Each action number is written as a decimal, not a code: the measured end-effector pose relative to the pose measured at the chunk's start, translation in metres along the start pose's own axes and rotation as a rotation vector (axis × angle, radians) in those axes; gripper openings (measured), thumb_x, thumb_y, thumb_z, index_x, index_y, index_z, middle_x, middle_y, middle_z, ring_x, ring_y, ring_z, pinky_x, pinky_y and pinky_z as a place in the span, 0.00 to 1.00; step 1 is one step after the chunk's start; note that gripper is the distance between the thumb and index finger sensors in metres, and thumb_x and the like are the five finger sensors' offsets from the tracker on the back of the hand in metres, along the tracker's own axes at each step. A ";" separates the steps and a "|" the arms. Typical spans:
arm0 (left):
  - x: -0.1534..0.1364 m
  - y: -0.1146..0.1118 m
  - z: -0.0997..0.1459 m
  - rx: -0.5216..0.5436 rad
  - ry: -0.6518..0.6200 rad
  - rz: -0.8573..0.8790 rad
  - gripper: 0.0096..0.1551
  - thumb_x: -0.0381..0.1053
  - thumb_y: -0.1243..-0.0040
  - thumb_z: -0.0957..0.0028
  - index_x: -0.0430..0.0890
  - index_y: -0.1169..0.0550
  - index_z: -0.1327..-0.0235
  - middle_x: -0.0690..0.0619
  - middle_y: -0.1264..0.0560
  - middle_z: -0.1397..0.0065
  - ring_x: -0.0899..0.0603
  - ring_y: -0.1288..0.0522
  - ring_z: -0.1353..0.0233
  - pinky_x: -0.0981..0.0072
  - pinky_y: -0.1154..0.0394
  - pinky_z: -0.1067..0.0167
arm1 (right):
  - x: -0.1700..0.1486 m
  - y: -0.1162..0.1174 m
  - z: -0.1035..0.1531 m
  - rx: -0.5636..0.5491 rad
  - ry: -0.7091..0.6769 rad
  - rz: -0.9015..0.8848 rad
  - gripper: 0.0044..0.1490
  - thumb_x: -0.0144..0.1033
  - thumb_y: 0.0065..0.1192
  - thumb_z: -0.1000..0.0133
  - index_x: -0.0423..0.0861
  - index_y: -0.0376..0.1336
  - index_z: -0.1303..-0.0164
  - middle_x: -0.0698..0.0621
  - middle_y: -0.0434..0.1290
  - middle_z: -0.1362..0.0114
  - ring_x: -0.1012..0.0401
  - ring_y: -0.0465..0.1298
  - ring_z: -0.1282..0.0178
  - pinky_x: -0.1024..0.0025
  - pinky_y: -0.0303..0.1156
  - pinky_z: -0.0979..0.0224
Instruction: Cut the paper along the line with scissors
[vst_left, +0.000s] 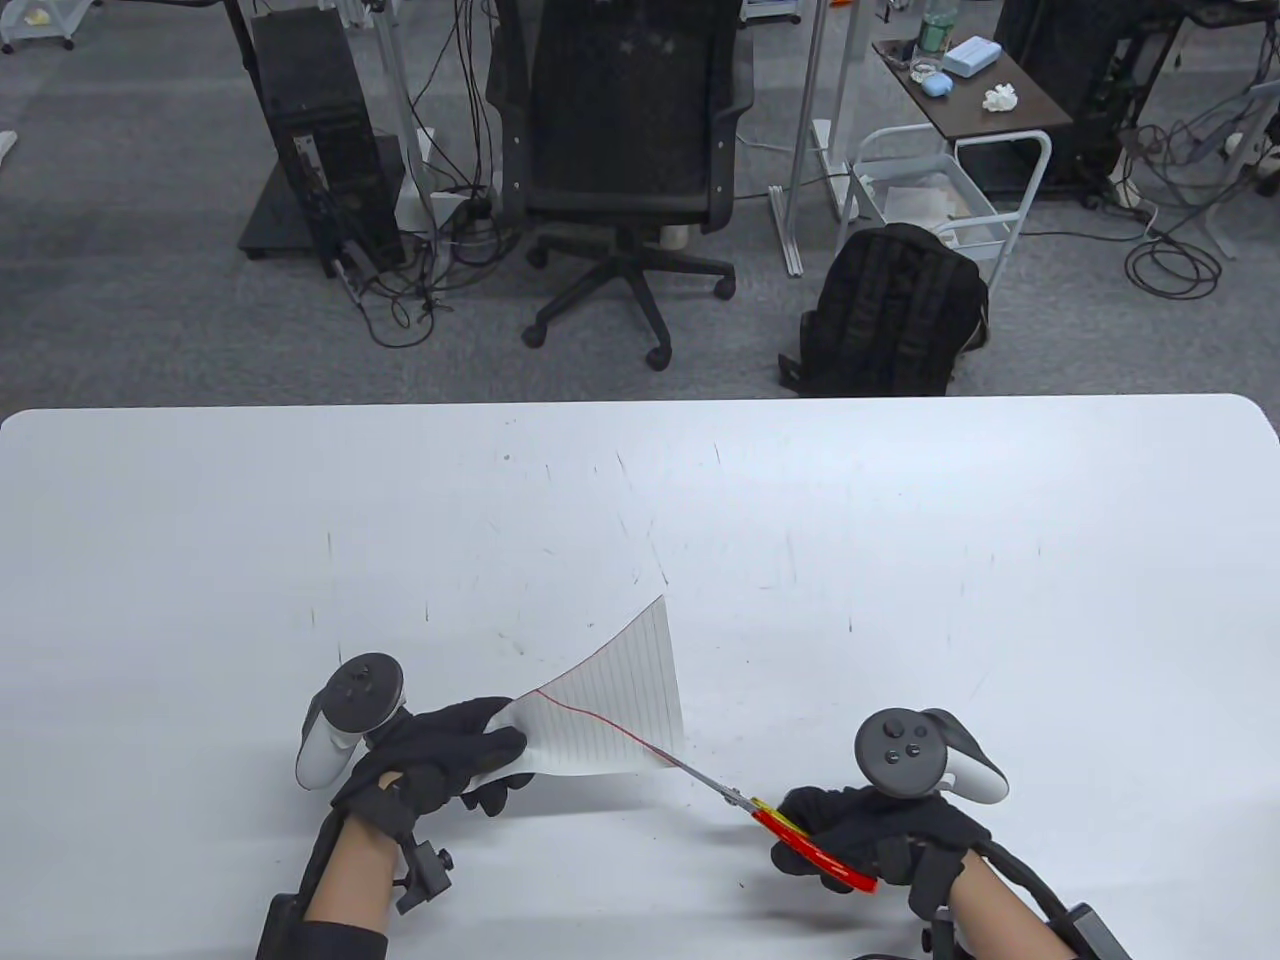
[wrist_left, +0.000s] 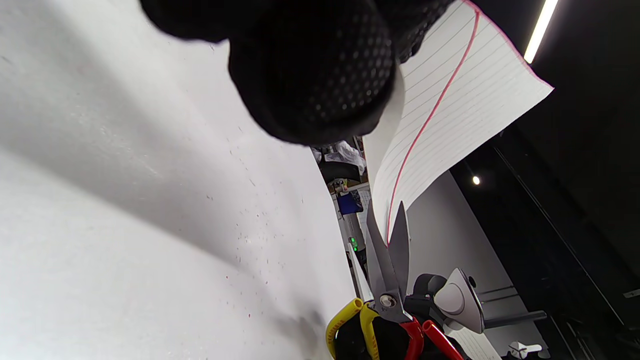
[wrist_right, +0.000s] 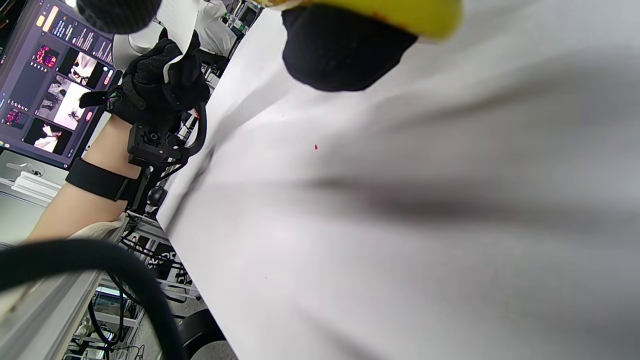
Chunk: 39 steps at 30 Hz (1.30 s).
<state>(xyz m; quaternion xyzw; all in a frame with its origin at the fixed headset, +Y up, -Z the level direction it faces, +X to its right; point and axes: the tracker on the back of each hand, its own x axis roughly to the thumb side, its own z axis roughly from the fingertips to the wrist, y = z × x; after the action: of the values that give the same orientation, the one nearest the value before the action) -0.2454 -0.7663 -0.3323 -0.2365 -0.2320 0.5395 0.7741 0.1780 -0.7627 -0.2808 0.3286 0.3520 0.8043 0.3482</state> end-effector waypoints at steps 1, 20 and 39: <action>0.000 0.000 0.000 0.000 0.001 0.000 0.19 0.51 0.44 0.36 0.49 0.24 0.34 0.53 0.14 0.53 0.54 0.15 0.61 0.74 0.20 0.63 | 0.000 0.000 0.000 0.000 0.000 0.000 0.49 0.62 0.50 0.37 0.30 0.52 0.27 0.31 0.68 0.38 0.53 0.76 0.53 0.50 0.65 0.44; -0.002 -0.002 0.001 -0.007 0.000 0.040 0.19 0.51 0.44 0.35 0.49 0.24 0.34 0.53 0.15 0.52 0.54 0.15 0.61 0.74 0.20 0.62 | -0.002 -0.001 0.000 -0.023 0.002 0.008 0.42 0.56 0.50 0.35 0.32 0.55 0.30 0.34 0.70 0.41 0.56 0.77 0.57 0.52 0.66 0.48; -0.004 -0.003 0.001 -0.003 0.005 0.041 0.19 0.51 0.45 0.35 0.48 0.25 0.34 0.54 0.14 0.52 0.54 0.14 0.58 0.74 0.19 0.60 | -0.002 -0.003 0.000 -0.084 0.002 0.067 0.38 0.55 0.52 0.37 0.34 0.57 0.34 0.38 0.73 0.45 0.61 0.78 0.62 0.57 0.68 0.52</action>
<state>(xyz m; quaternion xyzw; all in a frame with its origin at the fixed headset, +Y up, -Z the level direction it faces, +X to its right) -0.2449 -0.7706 -0.3298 -0.2438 -0.2260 0.5543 0.7630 0.1795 -0.7630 -0.2837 0.3243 0.3071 0.8299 0.3343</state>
